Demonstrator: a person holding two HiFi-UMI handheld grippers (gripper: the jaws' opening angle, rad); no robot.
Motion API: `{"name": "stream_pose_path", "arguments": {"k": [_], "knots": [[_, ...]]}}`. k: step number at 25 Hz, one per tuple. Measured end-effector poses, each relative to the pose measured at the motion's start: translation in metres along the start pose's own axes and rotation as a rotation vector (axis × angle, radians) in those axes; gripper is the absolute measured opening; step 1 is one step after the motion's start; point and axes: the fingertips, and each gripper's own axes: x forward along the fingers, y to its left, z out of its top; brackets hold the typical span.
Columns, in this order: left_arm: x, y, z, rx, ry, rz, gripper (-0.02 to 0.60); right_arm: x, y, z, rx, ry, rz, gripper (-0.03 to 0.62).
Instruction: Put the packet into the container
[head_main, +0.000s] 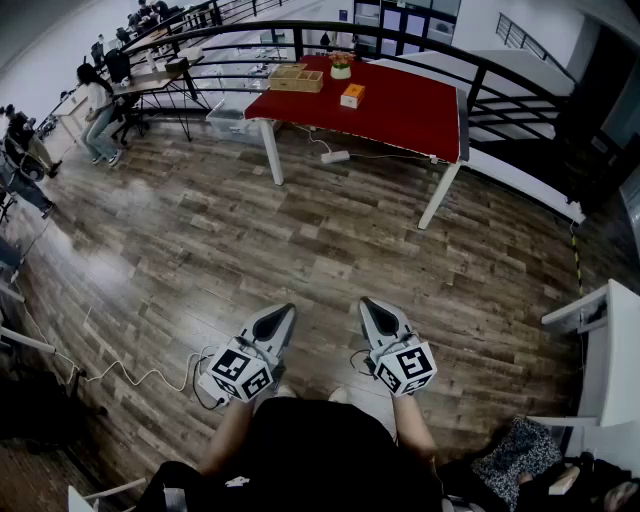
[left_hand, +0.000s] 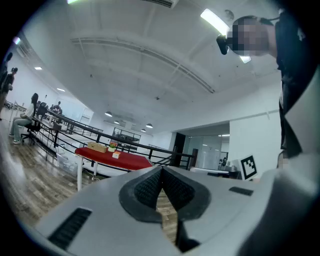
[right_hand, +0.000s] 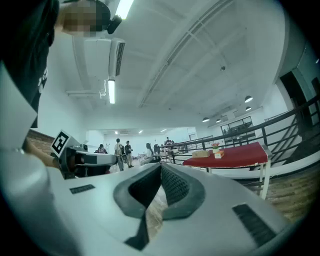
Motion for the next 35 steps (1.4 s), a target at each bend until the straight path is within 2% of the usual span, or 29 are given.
{"name": "stream_pose_path", "arguments": {"k": [5, 13, 17, 21, 31, 35], "knots": [[0.016, -0.014, -0.009, 0.017, 0.029, -0.003, 0.009, -0.006, -0.038, -0.001, 0.001, 0.029, -0.036, 0.021], [0.029, 0.027, -0.009, 0.001, 0.034, 0.046, 0.009, 0.037, -0.046, -0.014, -0.007, 0.067, 0.011, 0.021], [0.051, 0.06, -0.003, -0.008, 0.023, 0.046, 0.009, 0.072, -0.057, -0.013, -0.013, 0.071, 0.019, 0.021], [0.083, 0.096, 0.005, -0.012, 0.018, 0.016, 0.009, 0.115, -0.074, -0.016, -0.014, 0.088, 0.006, 0.021], [0.133, 0.212, 0.057, 0.019, -0.006, -0.038, 0.009, 0.241, -0.087, 0.006, -0.029, 0.081, -0.037, 0.021], [0.144, 0.253, 0.069, -0.003, -0.013, -0.047, 0.009, 0.285, -0.086, 0.014, -0.044, 0.081, -0.04, 0.021]]}}
